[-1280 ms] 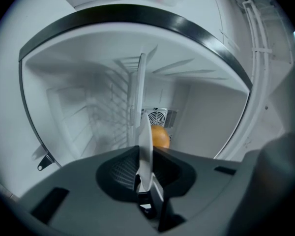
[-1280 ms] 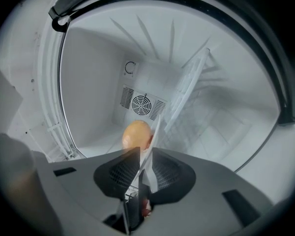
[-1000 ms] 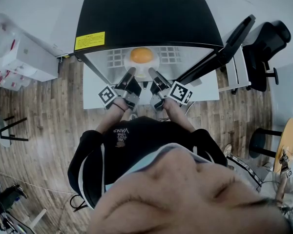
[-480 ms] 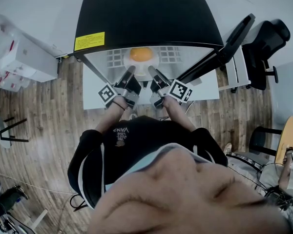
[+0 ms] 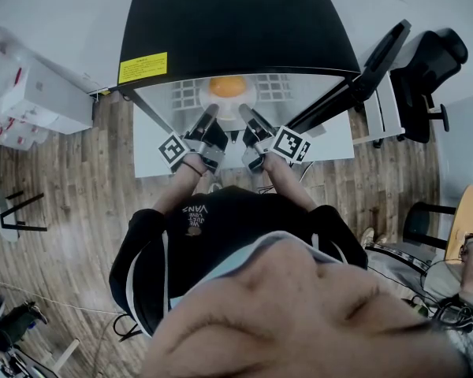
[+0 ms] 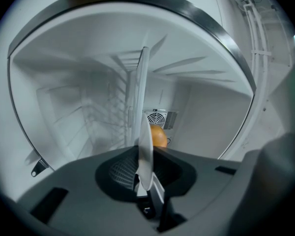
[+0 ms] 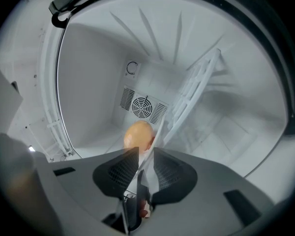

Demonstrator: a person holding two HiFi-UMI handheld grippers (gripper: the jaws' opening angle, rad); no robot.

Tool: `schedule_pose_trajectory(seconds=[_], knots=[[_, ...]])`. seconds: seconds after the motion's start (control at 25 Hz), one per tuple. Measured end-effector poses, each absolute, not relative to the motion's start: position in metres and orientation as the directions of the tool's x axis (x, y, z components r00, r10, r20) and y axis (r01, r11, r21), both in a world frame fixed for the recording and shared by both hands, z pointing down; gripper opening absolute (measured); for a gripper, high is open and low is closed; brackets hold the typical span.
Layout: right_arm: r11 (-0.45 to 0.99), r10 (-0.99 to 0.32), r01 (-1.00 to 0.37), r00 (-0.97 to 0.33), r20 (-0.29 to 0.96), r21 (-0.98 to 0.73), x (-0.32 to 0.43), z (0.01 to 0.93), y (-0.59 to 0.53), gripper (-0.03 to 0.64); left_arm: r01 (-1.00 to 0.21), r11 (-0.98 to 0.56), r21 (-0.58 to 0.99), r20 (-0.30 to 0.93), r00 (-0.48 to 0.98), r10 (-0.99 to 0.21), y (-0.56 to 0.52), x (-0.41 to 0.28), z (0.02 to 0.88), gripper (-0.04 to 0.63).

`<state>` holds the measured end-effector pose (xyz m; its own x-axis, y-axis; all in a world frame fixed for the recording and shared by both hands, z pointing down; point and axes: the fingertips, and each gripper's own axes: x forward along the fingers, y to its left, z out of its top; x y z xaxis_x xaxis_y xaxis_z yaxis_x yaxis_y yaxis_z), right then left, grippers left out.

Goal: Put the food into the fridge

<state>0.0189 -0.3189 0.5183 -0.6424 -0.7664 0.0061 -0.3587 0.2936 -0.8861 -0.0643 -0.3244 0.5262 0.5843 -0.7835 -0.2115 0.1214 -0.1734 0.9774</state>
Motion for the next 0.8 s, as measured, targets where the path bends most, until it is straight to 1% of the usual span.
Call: schedule_pose_trajectory(seconds=[0.2, 0.32, 0.44, 0.6, 0.8], knots=[[0.301, -0.768, -0.356, -0.641, -0.004, -0.885, 0.019, 0.516, -0.318, 0.091, 0.132, -0.178, 0.975, -0.221, 0.578, -0.786, -0.324, -0.065, 0.525, 0.059], [0.308, -0.774, -0.373, -0.634, -0.002, -0.876, 0.022, 0.515, -0.316, 0.106, 0.112, -0.191, 0.975, -0.220, 0.582, -0.783, -0.323, -0.066, 0.524, 0.076], [0.314, -0.777, -0.389, -0.629, 0.000, -0.866, 0.024, 0.514, -0.316, 0.143, 0.095, -0.208, 0.974, -0.223, 0.582, -0.782, -0.321, -0.067, 0.521, 0.097], [0.328, -0.774, -0.407, -0.633, 0.004, -0.852, 0.026, 0.514, -0.311, 0.150, 0.076, -0.212, 0.974, -0.216, 0.582, -0.784, -0.315, -0.068, 0.522, 0.105], [0.343, -0.774, -0.429, -0.633, 0.007, -0.835, 0.028, 0.513, -0.305, 0.163, 0.019, -0.226, 0.974, -0.196, 0.575, -0.794, -0.307, -0.072, 0.523, 0.110]])
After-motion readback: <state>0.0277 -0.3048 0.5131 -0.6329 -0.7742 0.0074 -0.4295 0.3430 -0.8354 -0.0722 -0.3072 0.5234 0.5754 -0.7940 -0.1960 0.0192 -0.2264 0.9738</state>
